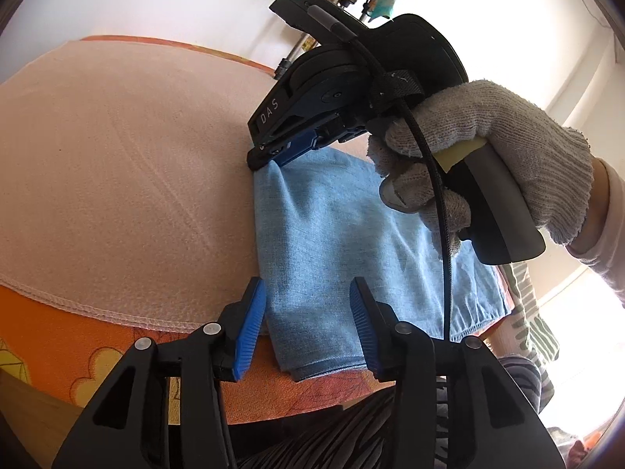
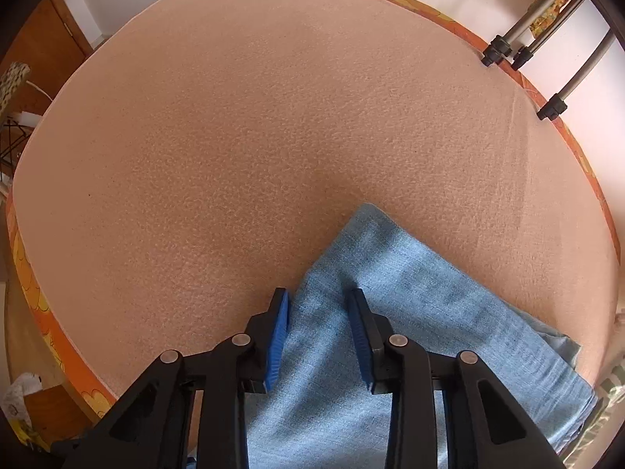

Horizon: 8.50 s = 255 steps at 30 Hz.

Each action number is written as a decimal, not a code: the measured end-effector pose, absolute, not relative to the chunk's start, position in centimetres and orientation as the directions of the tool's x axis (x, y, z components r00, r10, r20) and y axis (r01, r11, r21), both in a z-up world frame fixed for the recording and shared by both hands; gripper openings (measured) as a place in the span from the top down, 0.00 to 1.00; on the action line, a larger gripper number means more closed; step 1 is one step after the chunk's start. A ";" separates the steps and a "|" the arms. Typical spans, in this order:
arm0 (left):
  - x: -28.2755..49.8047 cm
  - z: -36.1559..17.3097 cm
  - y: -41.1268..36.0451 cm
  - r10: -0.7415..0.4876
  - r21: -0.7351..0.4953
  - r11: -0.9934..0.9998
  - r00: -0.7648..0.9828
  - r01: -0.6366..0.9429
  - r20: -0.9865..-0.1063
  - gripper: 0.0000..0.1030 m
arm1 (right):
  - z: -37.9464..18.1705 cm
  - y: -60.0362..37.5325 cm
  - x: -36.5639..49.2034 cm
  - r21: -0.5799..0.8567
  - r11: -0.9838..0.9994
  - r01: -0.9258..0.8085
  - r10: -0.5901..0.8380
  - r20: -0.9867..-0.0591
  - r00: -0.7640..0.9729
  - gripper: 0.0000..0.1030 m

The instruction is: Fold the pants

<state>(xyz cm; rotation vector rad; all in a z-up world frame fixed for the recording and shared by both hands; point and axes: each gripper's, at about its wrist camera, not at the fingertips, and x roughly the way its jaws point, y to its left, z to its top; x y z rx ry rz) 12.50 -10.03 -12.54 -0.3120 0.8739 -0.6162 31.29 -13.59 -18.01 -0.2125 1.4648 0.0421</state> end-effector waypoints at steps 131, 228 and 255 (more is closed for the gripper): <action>13.7 -7.0 -28.0 -0.653 -0.234 0.659 0.389 0.715 -0.650 0.87 | -7.2 -49.8 11.5 0.380 0.910 0.166 0.266 -0.843 0.468 0.98; 24.0 -13.1 -36.6 -0.677 -0.491 0.672 0.189 0.555 -0.712 0.38 | -12.8 -61.9 6.1 0.310 0.917 0.253 0.104 -0.795 0.597 0.04; 23.3 -13.1 -36.3 -0.728 -0.536 0.661 0.277 0.525 -0.627 0.80 | -10.8 -58.3 6.4 0.232 0.919 0.319 0.006 -0.817 0.577 0.54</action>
